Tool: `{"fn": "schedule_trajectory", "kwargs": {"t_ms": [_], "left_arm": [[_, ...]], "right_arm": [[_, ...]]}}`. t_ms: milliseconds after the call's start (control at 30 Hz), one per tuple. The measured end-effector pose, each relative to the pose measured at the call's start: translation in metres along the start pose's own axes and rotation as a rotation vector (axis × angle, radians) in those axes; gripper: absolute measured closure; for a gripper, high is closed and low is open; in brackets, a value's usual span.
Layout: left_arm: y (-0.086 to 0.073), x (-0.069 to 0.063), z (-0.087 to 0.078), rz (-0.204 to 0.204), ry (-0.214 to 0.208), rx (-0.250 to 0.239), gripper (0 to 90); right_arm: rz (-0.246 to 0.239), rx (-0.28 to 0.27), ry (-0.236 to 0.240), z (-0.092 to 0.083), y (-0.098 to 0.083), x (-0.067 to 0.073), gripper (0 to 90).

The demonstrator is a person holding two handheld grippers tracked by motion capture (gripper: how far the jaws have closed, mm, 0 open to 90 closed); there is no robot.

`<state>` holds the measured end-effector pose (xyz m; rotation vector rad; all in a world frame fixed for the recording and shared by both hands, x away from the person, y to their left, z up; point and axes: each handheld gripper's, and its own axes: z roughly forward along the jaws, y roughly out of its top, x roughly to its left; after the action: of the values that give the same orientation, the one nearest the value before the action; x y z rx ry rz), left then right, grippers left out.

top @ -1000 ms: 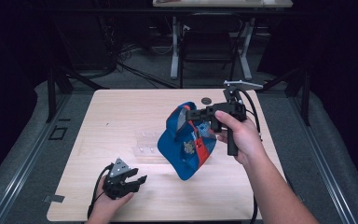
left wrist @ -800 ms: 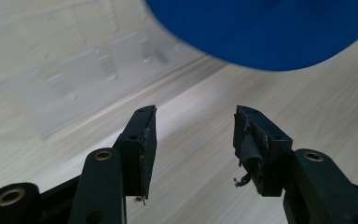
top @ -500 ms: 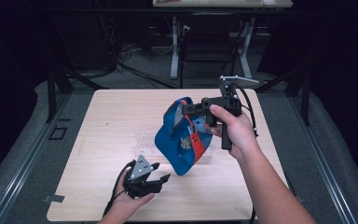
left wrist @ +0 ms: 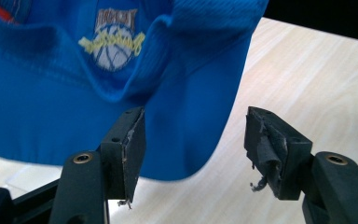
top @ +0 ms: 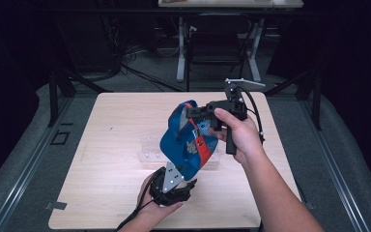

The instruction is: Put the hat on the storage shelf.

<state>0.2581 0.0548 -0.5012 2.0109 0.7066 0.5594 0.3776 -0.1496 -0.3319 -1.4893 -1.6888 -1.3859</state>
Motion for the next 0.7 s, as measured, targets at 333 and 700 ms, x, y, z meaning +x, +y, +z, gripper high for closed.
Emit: {"fn": "schedule_trajectory", "kwargs": {"t_ms": [333, 700], "left_arm": [[0.001, 0.000, 0.006, 0.076, 0.067, 0.018, 57.6], [-0.003, 0.009, -0.008, 0.111, 0.103, 0.030, 78.9]], "right_arm": [[0.000, 0.005, 0.009, 0.000, -0.002, 0.000, 80.8], [0.006, -0.010, 0.003, -0.003, -0.001, -0.001, 80.7]]}}
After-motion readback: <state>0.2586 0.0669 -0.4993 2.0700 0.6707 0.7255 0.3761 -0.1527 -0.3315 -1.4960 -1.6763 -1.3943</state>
